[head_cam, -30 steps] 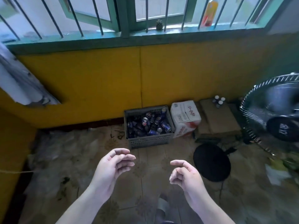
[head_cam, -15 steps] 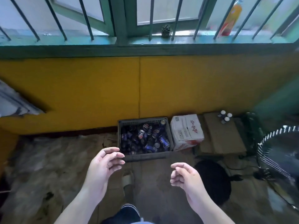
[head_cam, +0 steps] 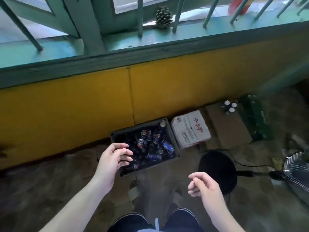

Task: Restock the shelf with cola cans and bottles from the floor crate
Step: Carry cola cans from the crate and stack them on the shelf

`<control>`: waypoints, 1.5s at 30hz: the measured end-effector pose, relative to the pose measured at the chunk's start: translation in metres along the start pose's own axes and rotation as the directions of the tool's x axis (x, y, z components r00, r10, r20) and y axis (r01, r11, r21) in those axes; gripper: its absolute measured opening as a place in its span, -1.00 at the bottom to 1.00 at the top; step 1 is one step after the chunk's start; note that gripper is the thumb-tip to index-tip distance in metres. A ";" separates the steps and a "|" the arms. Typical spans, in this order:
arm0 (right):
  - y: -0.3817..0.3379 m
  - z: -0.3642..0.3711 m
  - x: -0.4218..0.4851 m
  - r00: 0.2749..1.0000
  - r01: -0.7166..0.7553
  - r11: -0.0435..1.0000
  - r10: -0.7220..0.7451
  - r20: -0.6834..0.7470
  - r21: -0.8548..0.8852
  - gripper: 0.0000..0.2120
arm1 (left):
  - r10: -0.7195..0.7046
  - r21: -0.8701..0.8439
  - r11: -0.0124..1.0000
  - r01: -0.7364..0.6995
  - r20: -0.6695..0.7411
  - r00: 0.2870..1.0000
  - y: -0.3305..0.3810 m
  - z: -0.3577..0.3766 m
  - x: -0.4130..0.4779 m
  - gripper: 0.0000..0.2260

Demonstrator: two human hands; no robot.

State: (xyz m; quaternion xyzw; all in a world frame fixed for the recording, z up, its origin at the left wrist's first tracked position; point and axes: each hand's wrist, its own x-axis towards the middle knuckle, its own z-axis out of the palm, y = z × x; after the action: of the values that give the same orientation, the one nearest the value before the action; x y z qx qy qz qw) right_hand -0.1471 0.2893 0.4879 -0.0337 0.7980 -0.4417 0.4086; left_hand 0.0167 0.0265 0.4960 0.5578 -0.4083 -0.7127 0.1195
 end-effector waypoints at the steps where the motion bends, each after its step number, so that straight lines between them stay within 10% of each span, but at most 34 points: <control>1: 0.004 0.003 0.007 1.000 -0.016 0.999 0.016 0.012 -0.045 -0.77 | -0.011 0.019 1.000 0.010 0.013 1.000 -0.002 0.001 0.007 -0.85; 7: 0.028 0.023 0.062 0.947 0.093 0.840 0.091 0.308 -0.535 -0.88 | -0.076 0.167 0.983 0.074 0.005 0.997 -0.034 0.004 0.057 -0.83; 15: 0.119 0.060 0.233 0.849 -0.094 0.795 0.379 0.369 -0.599 -0.93 | -0.132 0.273 0.944 0.186 -0.204 0.970 -0.125 0.010 0.176 -0.84; 21: 0.177 0.074 0.381 0.954 0.055 0.799 0.135 0.267 -0.599 -0.87 | -0.336 0.431 0.811 0.395 -0.209 0.918 -0.215 -0.002 0.278 -0.91; 28: 0.237 0.092 0.476 0.948 0.288 0.490 -0.021 0.318 -0.823 -0.49 | -0.402 0.662 0.641 0.388 -0.141 0.905 -0.281 0.012 0.391 -0.88; 31: 0.261 0.106 0.497 0.939 0.322 0.398 -0.019 0.343 -0.859 -0.31 | -0.271 0.748 0.611 0.259 -0.110 0.956 -0.297 0.037 0.436 -0.96; 37: 0.292 0.133 0.525 0.959 0.256 0.445 -0.009 0.282 -0.858 -0.12 | -0.079 0.798 0.593 0.105 -0.072 0.994 -0.313 0.074 0.517 -0.19; 45: 0.308 0.138 0.523 0.990 0.126 0.541 -0.017 0.138 -0.832 -0.13 | 0.189 0.842 0.538 0.044 -0.172 0.967 -0.342 0.104 0.532 -0.23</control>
State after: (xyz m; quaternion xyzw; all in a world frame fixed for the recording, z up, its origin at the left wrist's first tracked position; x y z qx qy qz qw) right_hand -0.3059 0.1660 -0.1014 -0.2822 0.8854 -0.0205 0.3689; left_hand -0.1638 -0.0415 -0.1148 0.6113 -0.7044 -0.3507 -0.0840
